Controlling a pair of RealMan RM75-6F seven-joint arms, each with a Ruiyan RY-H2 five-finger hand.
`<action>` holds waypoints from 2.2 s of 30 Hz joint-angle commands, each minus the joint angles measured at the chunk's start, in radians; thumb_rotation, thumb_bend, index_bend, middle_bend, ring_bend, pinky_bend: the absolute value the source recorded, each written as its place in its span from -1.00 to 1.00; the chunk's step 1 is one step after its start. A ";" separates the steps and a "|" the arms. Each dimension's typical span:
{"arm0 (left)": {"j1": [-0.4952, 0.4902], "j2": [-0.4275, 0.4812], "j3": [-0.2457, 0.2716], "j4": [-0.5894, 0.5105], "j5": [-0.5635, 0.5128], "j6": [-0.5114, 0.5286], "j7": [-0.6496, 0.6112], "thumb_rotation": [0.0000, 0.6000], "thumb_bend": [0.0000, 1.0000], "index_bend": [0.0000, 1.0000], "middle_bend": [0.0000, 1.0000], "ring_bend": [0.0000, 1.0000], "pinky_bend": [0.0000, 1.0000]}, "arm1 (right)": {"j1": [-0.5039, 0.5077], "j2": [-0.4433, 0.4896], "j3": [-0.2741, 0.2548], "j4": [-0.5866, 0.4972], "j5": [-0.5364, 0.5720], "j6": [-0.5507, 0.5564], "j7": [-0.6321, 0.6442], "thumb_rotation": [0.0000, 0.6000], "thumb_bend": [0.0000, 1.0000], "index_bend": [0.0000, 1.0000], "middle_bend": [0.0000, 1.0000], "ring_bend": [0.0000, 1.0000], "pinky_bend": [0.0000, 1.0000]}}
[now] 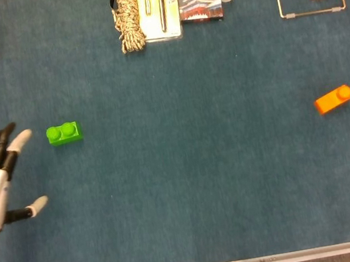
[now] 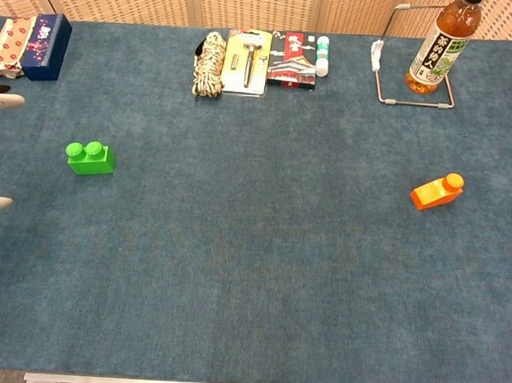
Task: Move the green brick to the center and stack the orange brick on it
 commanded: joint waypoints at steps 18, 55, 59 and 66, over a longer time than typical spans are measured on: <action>-0.170 -0.159 -0.103 0.061 -0.201 -0.211 0.172 1.00 -0.83 -1.00 -1.00 -1.00 -0.82 | -0.030 -0.001 0.004 0.007 0.018 0.025 0.018 1.00 -1.00 -0.32 -0.25 -0.60 -0.59; -0.320 -0.295 -0.164 0.296 -0.499 -0.347 0.329 1.00 -0.84 -1.00 -1.00 -1.00 -0.83 | -0.021 0.008 0.007 -0.003 0.029 -0.015 0.013 1.00 -1.00 -0.32 -0.25 -0.60 -0.59; -0.333 -0.308 -0.160 0.332 -0.510 -0.340 0.369 1.00 -0.84 -1.00 -1.00 -1.00 -0.83 | -0.020 0.007 0.006 -0.002 0.028 -0.017 0.012 1.00 -1.00 -0.32 -0.25 -0.60 -0.59; -0.352 -0.326 -0.156 0.379 -0.516 -0.324 0.422 1.00 -0.83 -1.00 -1.00 -1.00 -0.82 | -0.020 0.008 0.007 -0.003 0.030 -0.018 0.014 1.00 -1.00 -0.32 -0.25 -0.60 -0.59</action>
